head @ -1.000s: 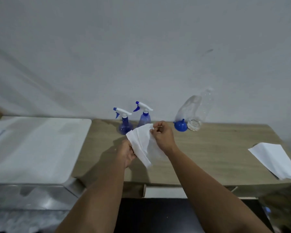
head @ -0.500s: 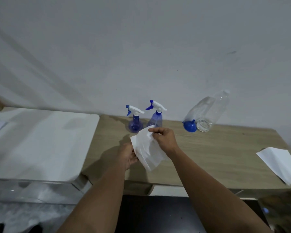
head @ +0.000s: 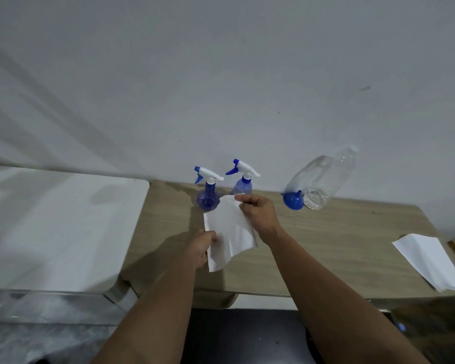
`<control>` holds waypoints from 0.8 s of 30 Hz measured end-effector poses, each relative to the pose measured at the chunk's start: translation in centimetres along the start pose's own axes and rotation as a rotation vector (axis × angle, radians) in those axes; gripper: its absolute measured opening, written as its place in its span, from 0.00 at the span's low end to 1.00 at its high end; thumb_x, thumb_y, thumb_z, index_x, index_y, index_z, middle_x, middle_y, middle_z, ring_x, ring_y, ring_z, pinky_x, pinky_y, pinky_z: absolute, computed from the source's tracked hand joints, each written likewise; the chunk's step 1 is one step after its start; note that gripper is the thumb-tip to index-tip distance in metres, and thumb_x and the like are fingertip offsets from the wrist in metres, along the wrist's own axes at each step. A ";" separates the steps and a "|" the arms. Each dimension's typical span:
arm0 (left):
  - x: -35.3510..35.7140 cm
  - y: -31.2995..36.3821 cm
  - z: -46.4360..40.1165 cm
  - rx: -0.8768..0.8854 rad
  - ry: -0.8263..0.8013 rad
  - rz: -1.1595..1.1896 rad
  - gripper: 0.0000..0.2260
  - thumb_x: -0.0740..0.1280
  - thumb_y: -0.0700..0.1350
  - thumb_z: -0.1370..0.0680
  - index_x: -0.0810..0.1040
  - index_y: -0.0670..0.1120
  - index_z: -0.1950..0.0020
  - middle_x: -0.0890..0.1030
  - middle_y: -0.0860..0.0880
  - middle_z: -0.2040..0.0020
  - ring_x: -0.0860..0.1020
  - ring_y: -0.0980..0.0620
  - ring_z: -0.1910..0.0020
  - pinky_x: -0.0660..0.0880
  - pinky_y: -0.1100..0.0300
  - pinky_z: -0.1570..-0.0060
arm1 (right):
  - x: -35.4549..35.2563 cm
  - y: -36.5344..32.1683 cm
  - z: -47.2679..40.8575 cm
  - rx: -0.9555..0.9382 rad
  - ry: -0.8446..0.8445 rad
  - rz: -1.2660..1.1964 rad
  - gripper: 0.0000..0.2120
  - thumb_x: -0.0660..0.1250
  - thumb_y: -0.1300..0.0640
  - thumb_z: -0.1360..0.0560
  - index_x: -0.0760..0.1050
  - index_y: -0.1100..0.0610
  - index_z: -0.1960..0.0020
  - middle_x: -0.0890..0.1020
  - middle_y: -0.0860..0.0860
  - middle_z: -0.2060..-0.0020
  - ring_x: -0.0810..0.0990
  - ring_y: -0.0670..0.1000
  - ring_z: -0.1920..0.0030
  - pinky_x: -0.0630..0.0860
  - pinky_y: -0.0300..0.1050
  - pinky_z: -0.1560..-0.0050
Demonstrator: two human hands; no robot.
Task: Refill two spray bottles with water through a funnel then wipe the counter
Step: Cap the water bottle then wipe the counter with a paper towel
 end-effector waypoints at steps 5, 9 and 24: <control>-2.3 0.5 -1.9 0.022 0.125 0.095 0.12 0.66 0.51 0.21 0.78 0.47 0.41 0.82 0.43 0.43 0.81 0.39 0.45 0.76 0.39 0.37 | 0.0 1.3 -0.5 0.019 0.044 0.041 0.14 0.64 0.68 0.21 0.86 0.54 0.46 0.85 0.52 0.48 0.82 0.53 0.52 0.80 0.42 0.55; -5.4 1.4 -2.3 0.155 0.332 -0.124 0.09 0.64 0.53 0.19 0.75 0.50 0.44 0.80 0.45 0.46 0.79 0.44 0.48 0.75 0.44 0.39 | 2.0 3.4 -1.4 0.028 0.053 0.085 0.12 0.66 0.66 0.20 0.85 0.53 0.48 0.83 0.53 0.45 0.81 0.53 0.48 0.79 0.44 0.51; -13.2 1.7 -5.3 0.365 0.625 -0.585 0.12 0.71 0.44 0.22 0.79 0.42 0.40 0.83 0.42 0.43 0.81 0.39 0.44 0.76 0.51 0.43 | 10.0 9.2 -4.9 0.018 -0.101 0.517 0.18 0.67 0.58 0.20 0.79 0.58 0.30 0.81 0.55 0.32 0.81 0.56 0.35 0.75 0.47 0.32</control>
Point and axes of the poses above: each hand's wrist, its own z-axis away from the middle knuckle, its own x-axis out of the palm, y = z × x, the point moved 2 cm from there along -z, towards the middle knuckle
